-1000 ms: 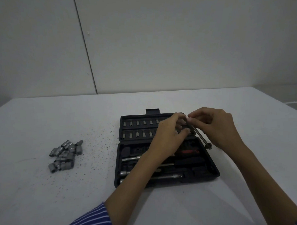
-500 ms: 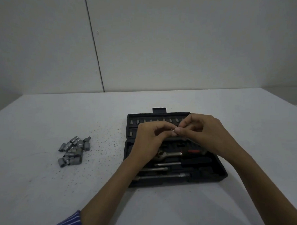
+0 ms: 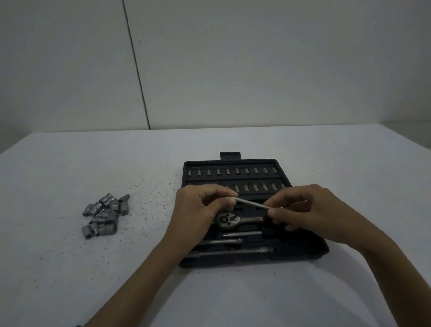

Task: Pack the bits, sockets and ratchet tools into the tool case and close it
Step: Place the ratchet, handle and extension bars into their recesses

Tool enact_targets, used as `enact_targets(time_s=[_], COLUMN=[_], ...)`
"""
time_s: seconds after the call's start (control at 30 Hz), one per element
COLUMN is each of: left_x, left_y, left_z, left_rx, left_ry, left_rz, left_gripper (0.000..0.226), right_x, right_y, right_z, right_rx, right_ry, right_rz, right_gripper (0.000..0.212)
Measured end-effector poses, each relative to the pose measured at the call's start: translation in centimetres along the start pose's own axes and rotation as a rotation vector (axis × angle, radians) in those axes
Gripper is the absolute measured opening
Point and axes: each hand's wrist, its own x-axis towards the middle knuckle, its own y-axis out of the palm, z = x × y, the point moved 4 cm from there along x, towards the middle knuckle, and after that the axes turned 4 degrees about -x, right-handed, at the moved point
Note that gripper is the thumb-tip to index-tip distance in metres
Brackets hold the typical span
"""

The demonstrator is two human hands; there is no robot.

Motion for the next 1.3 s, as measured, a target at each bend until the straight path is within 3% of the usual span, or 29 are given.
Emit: enact_targets(time_s=[0.17, 0.43, 0.67, 0.93, 1.3], left_x=[-1.0, -2.2, -2.7, -3.0, -3.1], left_y=[-0.6, -0.8, -0.1, 0.3, 0.4], left_z=[-0.4, -0.6, -0.6, -0.4, -0.1], left_rx=[0.118, 0.304, 0.384, 0.437, 0.426], left_ry=[0.023, 0.159, 0.257, 0.261, 0.276], left_rz=[0.059, 0.301, 0.404, 0.435, 0.416], left_gripper=[0.017, 0.01, 0.019, 0.028, 0.02], right_x=[-0.6, -1.6, -2.3, -2.4, -2.1], right_y=[0.0, 0.1, -0.2, -0.3, -0.2], right_z=[-0.3, -0.8, -1.2, -1.6, -2.2], right_rx=[0.075, 0.072, -0.101, -0.164, -0.254], right_ry=[0.025, 0.054, 0.019, -0.024, -0.046], right_rz=[-0.023, -0.014, -0.048, -0.07, -0.089], right_gripper=[0.012, 0.01, 0.004, 0.006, 0.014])
